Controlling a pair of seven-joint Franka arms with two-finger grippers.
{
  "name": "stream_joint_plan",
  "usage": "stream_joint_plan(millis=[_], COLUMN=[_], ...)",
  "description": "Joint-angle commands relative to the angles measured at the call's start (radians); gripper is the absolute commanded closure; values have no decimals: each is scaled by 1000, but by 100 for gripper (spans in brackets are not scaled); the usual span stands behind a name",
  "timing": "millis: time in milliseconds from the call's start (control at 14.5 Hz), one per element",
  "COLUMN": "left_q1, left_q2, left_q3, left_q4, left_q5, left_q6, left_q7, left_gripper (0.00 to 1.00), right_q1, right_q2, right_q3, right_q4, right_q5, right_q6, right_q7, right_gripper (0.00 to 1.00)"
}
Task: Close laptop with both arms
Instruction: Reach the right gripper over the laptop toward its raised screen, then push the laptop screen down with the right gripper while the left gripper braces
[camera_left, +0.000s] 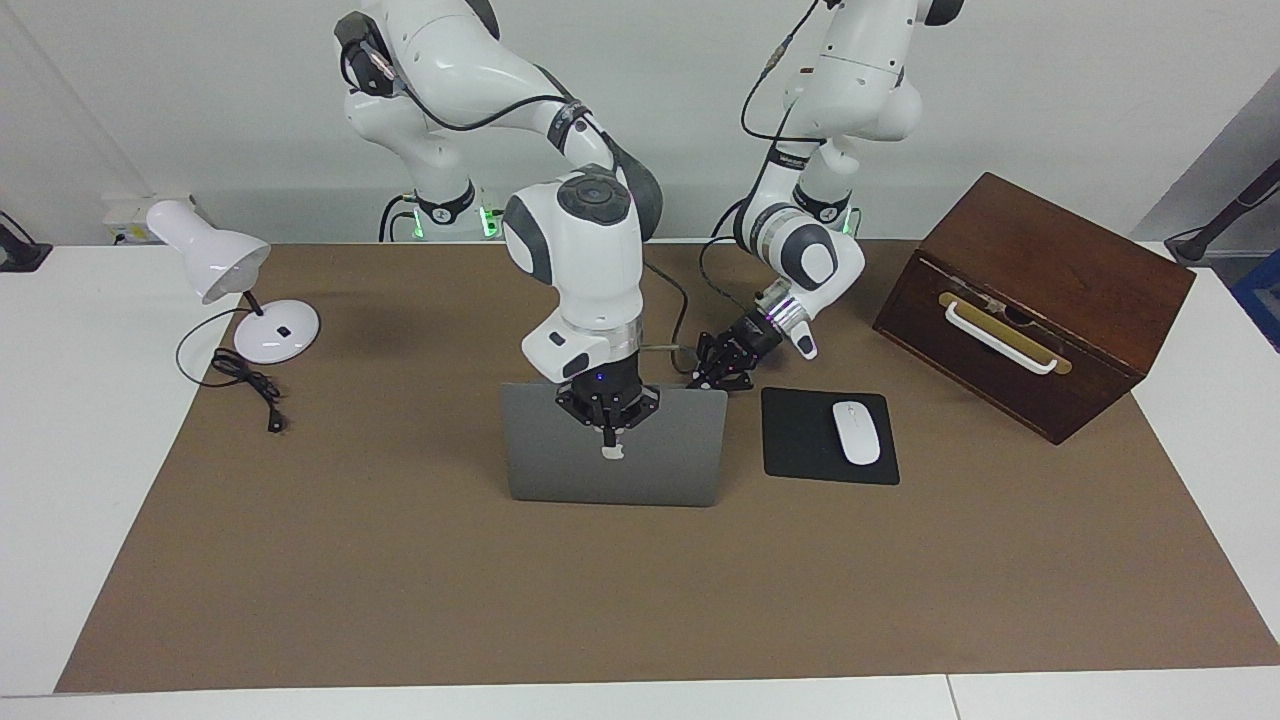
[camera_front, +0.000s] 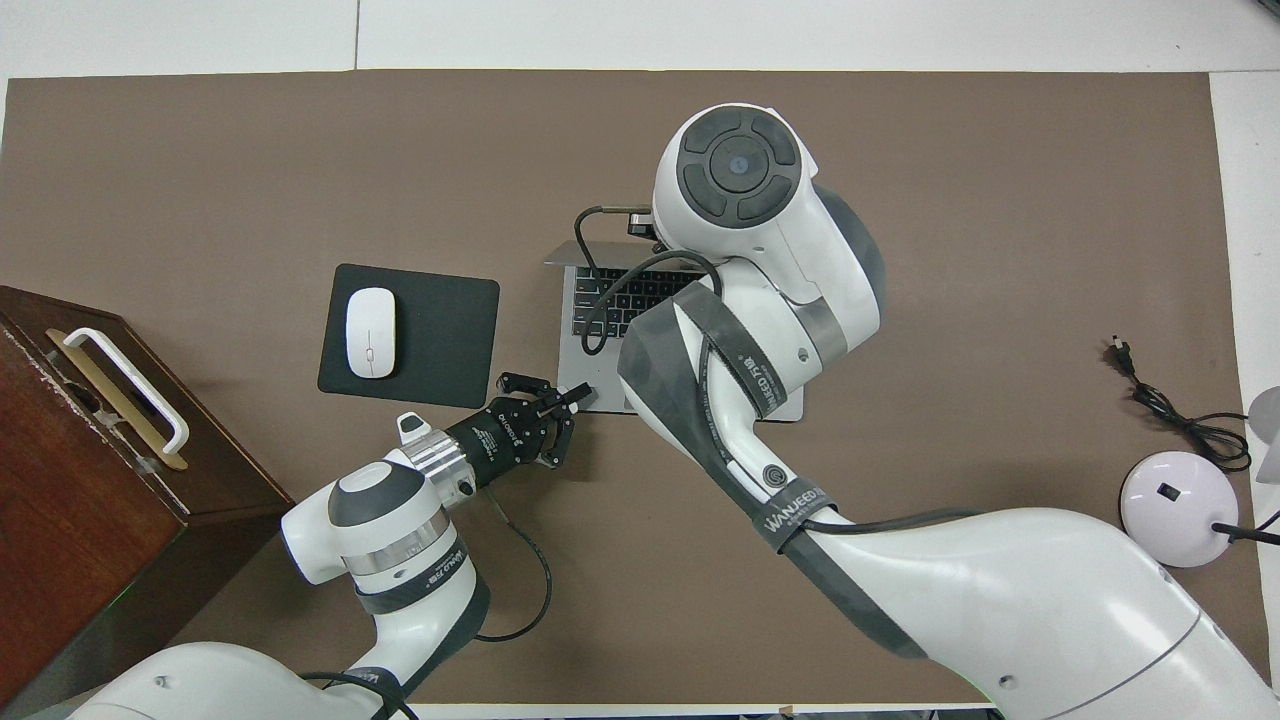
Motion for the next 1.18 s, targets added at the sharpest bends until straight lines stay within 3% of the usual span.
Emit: stream_joint_plan(millis=[0, 1107], left_q1=[10, 10], left_q2=[58, 60], left_q3=[21, 22], left_q4=[21, 21], left_q5=[-32, -32], left_q6=[62, 65], left_q7=[48, 47], left_gripper=[100, 100], right_q1=[5, 15], right_q2=[-6, -3], right_q3=[5, 5], right_q4=[-8, -89], right_q5=[13, 122], right_q6=[-28, -30], right_q7=[31, 57], right_gripper=[100, 100])
